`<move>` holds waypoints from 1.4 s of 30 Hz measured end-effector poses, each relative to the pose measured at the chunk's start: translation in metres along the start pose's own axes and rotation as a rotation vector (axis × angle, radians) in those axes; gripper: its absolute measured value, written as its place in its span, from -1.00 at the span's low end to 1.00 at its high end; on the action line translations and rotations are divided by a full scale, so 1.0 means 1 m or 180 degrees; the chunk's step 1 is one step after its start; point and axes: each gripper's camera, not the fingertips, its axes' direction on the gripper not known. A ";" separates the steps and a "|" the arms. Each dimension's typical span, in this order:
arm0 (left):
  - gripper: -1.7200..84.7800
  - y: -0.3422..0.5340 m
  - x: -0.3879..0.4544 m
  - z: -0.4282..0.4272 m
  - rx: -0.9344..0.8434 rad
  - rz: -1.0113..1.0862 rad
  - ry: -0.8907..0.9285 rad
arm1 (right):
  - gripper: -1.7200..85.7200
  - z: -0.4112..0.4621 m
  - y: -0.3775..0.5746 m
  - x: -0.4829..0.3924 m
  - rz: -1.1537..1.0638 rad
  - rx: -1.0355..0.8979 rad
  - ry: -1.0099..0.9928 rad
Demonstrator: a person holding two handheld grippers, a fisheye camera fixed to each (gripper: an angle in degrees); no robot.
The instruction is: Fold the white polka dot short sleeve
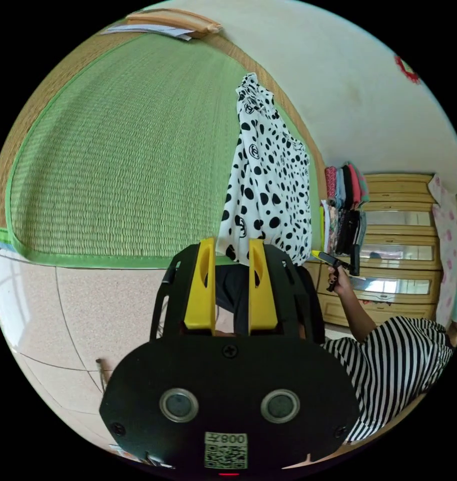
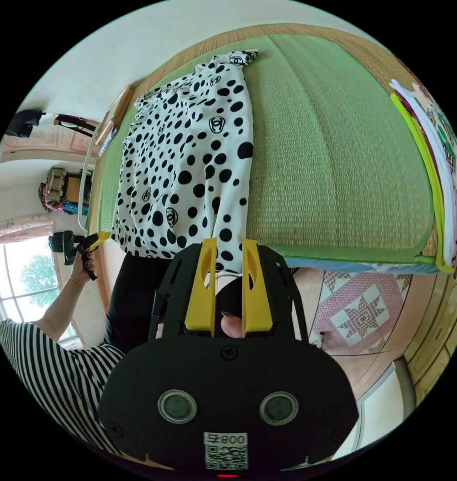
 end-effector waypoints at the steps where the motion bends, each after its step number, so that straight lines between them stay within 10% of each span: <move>1: -0.75 -0.003 0.003 0.001 0.0015 0.0027 -0.0005 | -0.77 0.000 -0.001 0.000 0.0007 -0.0006 0.0000; 42: -0.94 0.051 0.038 0.063 -0.0219 0.0152 -0.0389 | -0.96 -0.078 0.032 0.077 0.0058 -0.0030 -0.0288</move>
